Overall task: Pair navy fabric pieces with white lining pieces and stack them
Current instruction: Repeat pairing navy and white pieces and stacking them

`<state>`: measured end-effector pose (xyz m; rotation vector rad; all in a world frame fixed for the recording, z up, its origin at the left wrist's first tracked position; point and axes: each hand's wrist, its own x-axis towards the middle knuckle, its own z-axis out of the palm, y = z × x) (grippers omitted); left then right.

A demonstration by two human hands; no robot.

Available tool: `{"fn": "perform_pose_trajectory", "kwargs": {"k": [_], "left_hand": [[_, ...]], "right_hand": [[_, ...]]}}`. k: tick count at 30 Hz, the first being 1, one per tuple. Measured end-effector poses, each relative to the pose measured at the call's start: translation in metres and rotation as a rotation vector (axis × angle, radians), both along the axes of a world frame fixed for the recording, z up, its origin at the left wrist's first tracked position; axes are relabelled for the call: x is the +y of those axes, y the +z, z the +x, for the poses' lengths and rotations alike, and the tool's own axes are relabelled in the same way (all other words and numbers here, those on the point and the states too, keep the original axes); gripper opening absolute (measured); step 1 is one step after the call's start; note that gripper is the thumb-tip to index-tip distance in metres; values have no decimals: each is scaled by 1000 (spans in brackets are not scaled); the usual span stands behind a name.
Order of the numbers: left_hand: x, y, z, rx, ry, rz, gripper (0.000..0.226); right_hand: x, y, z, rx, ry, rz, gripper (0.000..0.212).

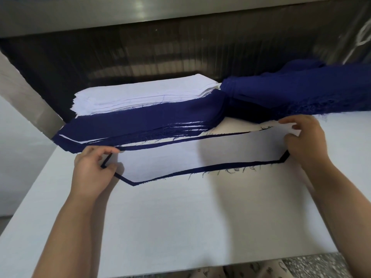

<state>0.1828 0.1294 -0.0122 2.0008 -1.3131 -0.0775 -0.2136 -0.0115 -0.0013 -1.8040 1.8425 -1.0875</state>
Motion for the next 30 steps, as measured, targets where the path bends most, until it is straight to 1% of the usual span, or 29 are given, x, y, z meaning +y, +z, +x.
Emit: {"fn": "perform_pose_trajectory", "kwargs": {"k": [5,10,13,16,21,23,26,30], "left_hand": [[-1,-1,2,4,6,14,30],[-1,-2,-1,22,-8,-8,22],[-7,-1,-2,111,-1,-39,25],[-17,-2,1,197,69,-109,26],[-33,6,11,231,153,-250,28],[-46,12,16,194,217,-237,30],[-66,28,17,47,338,-164,31],[-100,42,19,-137,241,-58,30]], "right_hand": [[-1,0,-2,30,-51,-59,55],[0,-3,3,-20,-8,11,45],[4,-5,12,27,72,15,39],[5,-1,29,79,192,-17,36],[-5,11,63,217,403,-56,27],[-12,18,78,234,453,-99,28],[-24,24,103,206,470,-128,31],[-49,29,138,163,488,-141,36]]}}
